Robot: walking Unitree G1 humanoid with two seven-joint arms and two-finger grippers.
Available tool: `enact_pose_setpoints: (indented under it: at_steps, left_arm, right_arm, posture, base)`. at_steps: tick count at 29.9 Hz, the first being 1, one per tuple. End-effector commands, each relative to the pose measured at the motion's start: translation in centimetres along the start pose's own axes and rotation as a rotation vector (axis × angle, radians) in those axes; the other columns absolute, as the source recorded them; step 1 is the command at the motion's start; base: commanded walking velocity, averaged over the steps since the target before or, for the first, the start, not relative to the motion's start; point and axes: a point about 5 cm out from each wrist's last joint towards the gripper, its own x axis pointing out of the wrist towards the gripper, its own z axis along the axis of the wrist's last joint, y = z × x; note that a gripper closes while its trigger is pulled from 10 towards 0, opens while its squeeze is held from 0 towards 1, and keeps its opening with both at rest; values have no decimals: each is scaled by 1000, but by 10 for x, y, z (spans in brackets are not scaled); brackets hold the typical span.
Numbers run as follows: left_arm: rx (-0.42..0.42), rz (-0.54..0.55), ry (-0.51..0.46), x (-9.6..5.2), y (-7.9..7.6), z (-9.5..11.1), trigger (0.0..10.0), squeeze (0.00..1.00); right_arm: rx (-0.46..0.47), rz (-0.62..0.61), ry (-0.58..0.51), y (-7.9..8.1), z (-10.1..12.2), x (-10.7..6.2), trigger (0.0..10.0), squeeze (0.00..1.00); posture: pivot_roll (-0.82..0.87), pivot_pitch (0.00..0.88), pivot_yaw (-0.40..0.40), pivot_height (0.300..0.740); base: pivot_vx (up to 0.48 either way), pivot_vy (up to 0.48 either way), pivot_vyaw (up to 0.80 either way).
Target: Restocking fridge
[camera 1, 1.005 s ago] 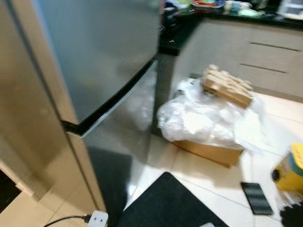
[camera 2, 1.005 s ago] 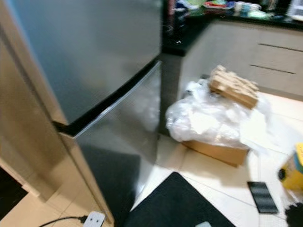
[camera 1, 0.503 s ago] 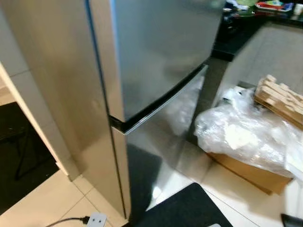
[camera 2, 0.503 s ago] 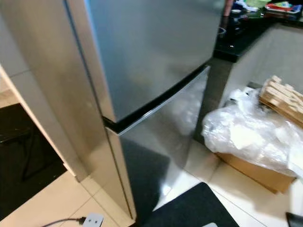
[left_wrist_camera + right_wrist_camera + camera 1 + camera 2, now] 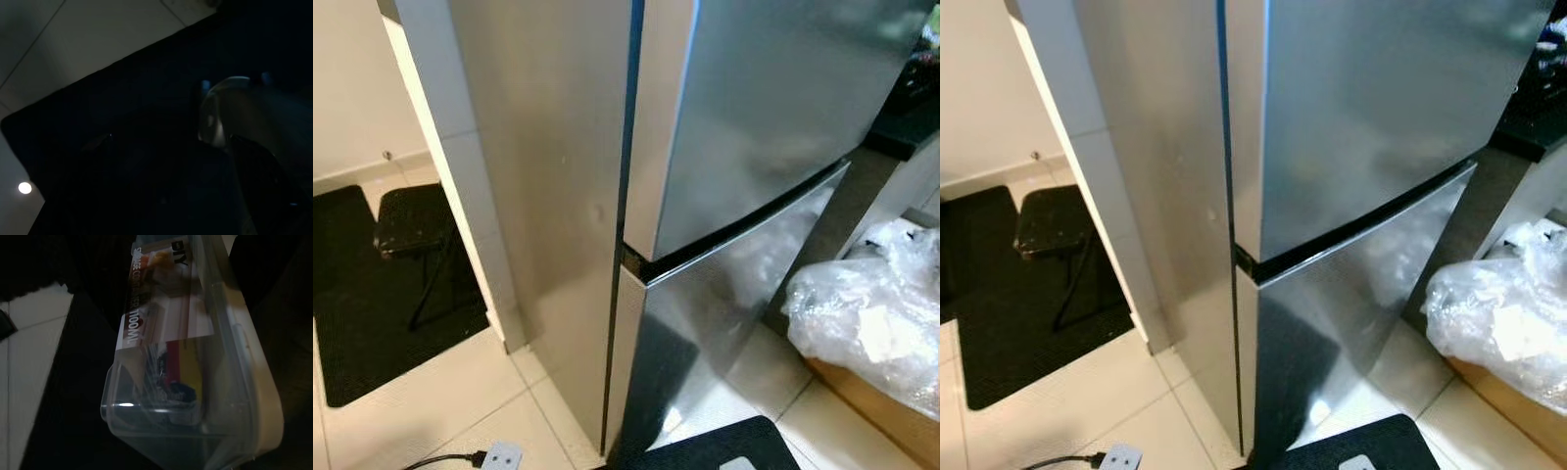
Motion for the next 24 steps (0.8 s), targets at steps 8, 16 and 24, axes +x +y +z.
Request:
enact_pose_setpoints:
  at_steps: [8,16,24]
  left_arm:
    - [-28,-22,8,1,-7,-2,10000,0]
    - [-62,-15,13,0,-6,-4,10000,0]
    - [-56,-16,23,0,-6,-6,10000,0]
  right_arm:
    - [-10,11,27,-8,-10,-2,10000,0]
    - [-5,11,44,-4,-21,-1,10000,0]
    - [-2,17,45,0,-23,-1,10000,0]
  posture:
    - [-58,0,-29,740]
    - [-57,0,-22,740]
    - [-57,0,-25,740]
  base:
    - [0,0,0]
    - [0,0,0]
    - [-248,0,0]
